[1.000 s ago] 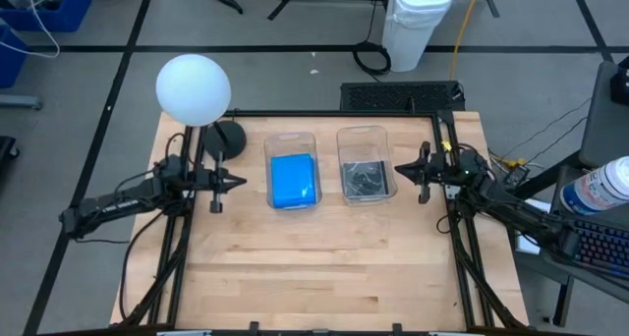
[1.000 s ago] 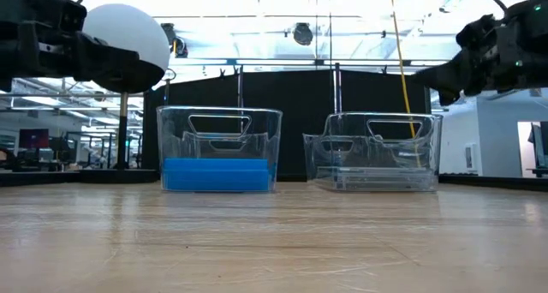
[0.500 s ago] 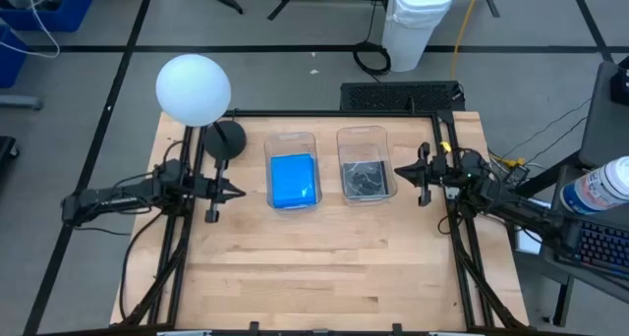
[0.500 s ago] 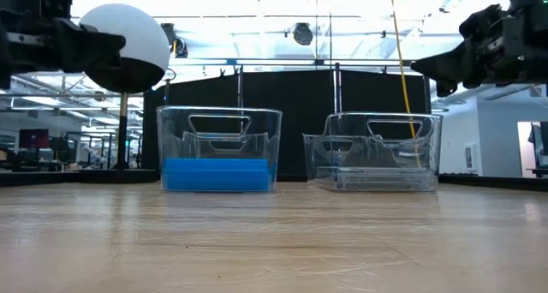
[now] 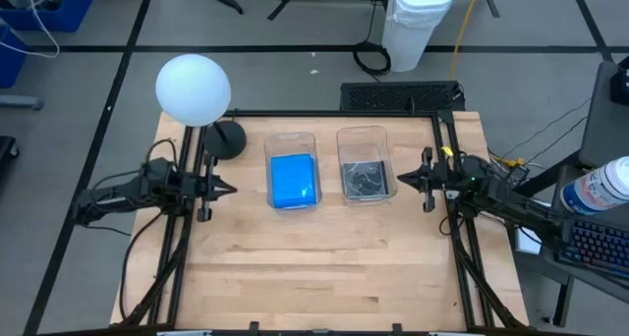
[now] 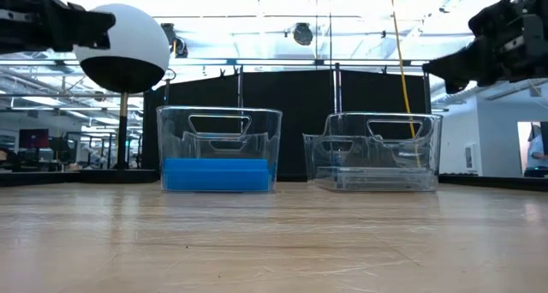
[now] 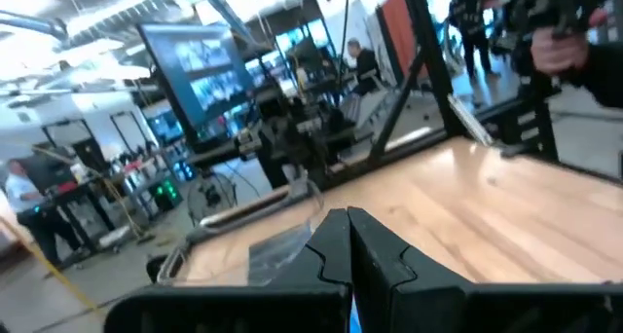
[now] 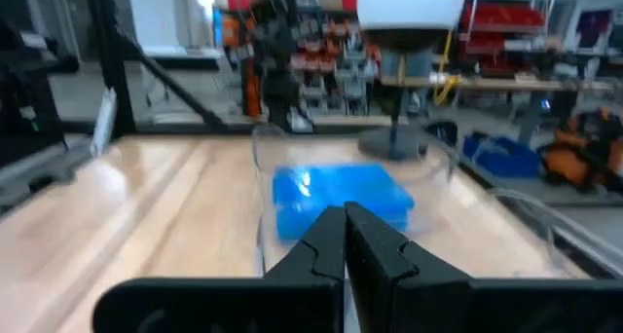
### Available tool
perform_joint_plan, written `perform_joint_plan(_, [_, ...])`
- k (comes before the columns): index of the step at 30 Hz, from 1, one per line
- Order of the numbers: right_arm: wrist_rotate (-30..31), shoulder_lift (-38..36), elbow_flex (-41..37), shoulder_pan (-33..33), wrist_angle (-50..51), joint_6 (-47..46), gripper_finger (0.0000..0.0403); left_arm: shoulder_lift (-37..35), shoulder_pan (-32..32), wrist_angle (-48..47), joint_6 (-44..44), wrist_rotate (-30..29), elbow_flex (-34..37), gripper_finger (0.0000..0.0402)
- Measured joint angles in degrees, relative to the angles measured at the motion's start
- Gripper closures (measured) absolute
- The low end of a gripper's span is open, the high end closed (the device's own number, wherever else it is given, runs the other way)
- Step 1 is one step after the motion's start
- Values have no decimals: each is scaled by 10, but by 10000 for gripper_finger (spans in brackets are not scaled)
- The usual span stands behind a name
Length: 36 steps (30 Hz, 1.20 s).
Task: Pick & place jewel cases by type
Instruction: Return to Home Position
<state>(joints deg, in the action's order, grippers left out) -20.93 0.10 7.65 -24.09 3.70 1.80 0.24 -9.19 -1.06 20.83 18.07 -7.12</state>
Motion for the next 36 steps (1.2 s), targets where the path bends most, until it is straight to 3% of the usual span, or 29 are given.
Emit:
perform_joint_plan(7, [-13, -1, -66, 6, -109, -21, 403, 0, 0, -6, -1, -21, 22, 401])
perform_joint_plan(13, [17, -1, -67, 6, -86, -6, 403, 0, 0, 41, -20, -43, 65, 402])
perform_joint_plan(28, [13, 0, -68, 6, -81, -16, 403, 1, 0, 40, -37, -43, 64, 401])
perform_joint_plan(36, [12, 0, -68, 6, -90, -17, 403, 2, 0, 38, -88, -54, 65, 386])
